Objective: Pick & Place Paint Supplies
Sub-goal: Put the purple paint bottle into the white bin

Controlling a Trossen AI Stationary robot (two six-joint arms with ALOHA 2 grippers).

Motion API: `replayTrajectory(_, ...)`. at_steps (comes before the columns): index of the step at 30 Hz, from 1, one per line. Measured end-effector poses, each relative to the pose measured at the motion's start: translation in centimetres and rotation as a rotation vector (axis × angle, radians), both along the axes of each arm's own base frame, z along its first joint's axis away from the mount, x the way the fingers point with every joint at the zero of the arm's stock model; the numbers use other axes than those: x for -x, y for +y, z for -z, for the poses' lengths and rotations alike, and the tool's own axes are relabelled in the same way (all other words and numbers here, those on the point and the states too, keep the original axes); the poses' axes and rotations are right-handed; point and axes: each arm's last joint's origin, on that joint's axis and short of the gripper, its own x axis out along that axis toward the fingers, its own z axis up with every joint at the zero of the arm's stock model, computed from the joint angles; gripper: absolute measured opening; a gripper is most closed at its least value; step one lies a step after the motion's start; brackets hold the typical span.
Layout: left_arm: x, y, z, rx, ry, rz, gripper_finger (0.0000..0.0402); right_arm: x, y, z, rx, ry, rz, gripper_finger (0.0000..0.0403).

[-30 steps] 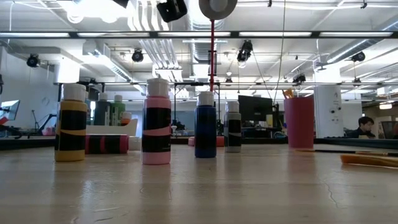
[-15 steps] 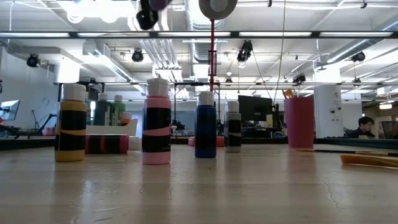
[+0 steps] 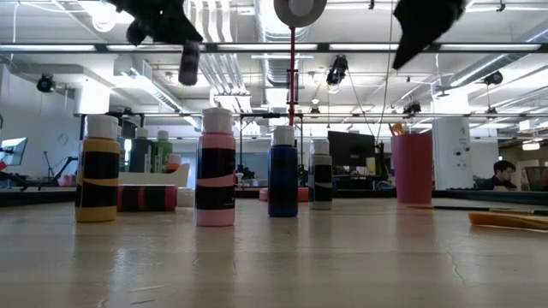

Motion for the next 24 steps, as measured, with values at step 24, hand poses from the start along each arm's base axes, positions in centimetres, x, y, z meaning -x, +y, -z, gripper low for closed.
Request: replayTrajectory(24, 2.8, 0.7, 12.6, -0.201, -0.041, -0.498, 0.0123, 9.4, -4.2, 4.3, -0.364, -0.655, 0.025, 0.0237)
